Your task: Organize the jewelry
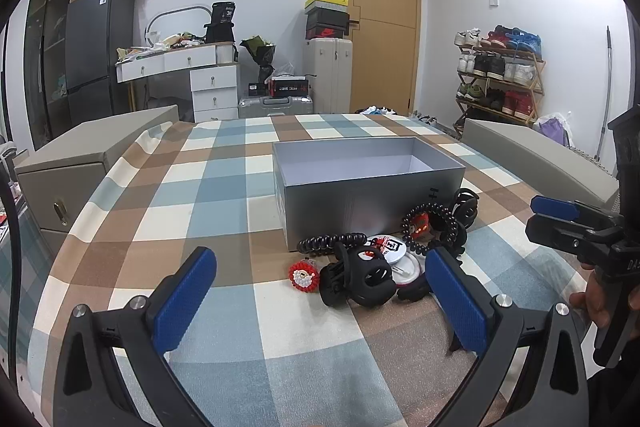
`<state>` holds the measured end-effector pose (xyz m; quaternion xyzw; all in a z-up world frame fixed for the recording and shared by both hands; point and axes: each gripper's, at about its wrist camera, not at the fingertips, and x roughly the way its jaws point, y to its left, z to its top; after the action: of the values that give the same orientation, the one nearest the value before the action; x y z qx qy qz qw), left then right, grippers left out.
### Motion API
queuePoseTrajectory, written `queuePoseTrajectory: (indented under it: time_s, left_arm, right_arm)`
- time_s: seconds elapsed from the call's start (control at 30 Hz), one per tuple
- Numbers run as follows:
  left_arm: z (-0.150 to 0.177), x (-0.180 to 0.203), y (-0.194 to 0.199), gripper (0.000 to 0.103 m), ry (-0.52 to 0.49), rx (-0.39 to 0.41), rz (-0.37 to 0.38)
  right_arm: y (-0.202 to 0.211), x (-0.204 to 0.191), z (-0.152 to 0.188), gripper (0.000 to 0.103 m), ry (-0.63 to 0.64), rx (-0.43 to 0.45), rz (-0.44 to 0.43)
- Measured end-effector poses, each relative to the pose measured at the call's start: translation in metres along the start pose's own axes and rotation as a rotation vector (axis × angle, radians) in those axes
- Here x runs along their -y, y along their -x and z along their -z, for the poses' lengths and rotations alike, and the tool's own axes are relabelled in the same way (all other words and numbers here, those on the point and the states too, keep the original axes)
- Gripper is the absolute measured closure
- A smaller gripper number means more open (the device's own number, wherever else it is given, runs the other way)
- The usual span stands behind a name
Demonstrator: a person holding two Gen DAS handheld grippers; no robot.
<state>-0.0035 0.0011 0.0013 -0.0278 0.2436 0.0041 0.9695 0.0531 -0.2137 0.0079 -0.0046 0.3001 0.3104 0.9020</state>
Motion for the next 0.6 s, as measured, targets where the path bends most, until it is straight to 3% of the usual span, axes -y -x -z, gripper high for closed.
queuePoseTrajectory:
  time_s: [0.6]
  left_arm:
    - [-0.0014, 0.0035, -0.0014, 0.001, -0.005, 0.001, -0.001]
  right_arm:
    - [-0.0015, 0.0017, 0.0008, 0.0, -0.007, -0.003, 0.001]
